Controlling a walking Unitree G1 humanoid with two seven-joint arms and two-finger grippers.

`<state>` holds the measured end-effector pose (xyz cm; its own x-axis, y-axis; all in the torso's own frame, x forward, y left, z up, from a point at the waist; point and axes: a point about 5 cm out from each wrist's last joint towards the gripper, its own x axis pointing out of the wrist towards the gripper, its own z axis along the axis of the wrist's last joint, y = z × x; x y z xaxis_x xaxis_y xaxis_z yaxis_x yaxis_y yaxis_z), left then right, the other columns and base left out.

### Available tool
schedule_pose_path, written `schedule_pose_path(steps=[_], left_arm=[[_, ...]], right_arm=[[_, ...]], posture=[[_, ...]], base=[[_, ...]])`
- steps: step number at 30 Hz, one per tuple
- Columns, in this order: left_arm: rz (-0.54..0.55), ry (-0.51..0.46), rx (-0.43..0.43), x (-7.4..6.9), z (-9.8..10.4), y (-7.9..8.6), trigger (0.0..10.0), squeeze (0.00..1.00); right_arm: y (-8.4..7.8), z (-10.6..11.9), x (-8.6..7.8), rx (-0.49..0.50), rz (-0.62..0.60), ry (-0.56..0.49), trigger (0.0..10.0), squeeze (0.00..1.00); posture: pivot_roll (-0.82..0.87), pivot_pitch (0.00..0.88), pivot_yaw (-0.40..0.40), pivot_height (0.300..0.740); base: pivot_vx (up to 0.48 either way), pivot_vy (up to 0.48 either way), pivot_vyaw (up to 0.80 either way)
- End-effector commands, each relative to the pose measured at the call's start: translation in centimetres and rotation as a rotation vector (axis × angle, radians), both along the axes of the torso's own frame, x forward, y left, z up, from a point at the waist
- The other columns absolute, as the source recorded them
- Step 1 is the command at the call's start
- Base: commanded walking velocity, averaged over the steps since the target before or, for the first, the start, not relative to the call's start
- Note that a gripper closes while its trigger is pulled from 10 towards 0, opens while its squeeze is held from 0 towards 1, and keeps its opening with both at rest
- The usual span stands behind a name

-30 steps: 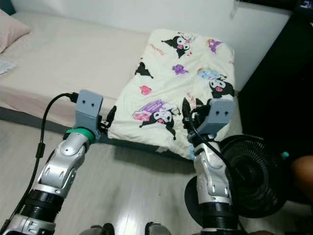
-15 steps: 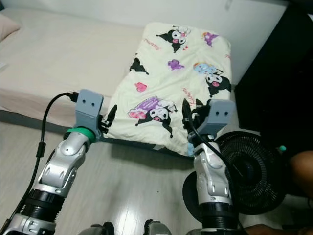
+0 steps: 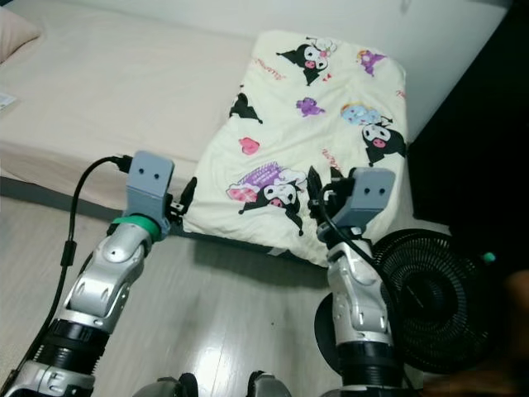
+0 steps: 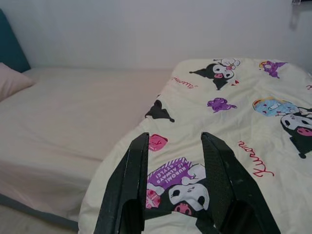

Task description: Clean up the room

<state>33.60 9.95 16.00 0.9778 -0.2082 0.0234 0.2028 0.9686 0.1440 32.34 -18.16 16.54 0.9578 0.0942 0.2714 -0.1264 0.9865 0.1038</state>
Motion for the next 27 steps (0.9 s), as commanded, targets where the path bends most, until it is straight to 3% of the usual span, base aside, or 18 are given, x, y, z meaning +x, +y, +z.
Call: schedule_pose_path(steps=[1, 5, 23, 27], left_arm=[[0.006, 0.03, 0.0, -0.2, -0.7, 0.0, 10.0, 0.0], [0.042, 0.037, -0.012, -0.2, -0.9, 0.8, 10.0, 0.0], [0.063, 0.044, 0.004, -1.1, -1.3, 1.5, 10.0, 0.0], [0.058, 0.05, -0.005, -0.9, -1.2, 1.3, 10.0, 0.0]], right_arm=[[-0.3, -0.7, -0.3, -0.015, -0.001, 0.031, 10.0, 0.0], [0.1, -1.2, -0.1, -0.028, 0.015, 0.058, 10.0, 0.0], [1.0, -1.3, 0.2, -0.024, 0.056, 0.07, 10.0, 0.0], [1.0, -1.6, -0.4, -0.025, 0.053, 0.075, 10.0, 0.0]], posture=[[-0.15, 0.068, 0.008, 0.74], [-0.14, 0.077, 0.003, 0.74], [-0.11, 0.108, -0.007, 0.74], [-0.13, 0.115, 0.001, 0.74]], base=[[0.0, 0.0, 0.0], [0.0, 0.0, 0.0], [0.0, 0.0, 0.0], [0.0, 0.0, 0.0]])
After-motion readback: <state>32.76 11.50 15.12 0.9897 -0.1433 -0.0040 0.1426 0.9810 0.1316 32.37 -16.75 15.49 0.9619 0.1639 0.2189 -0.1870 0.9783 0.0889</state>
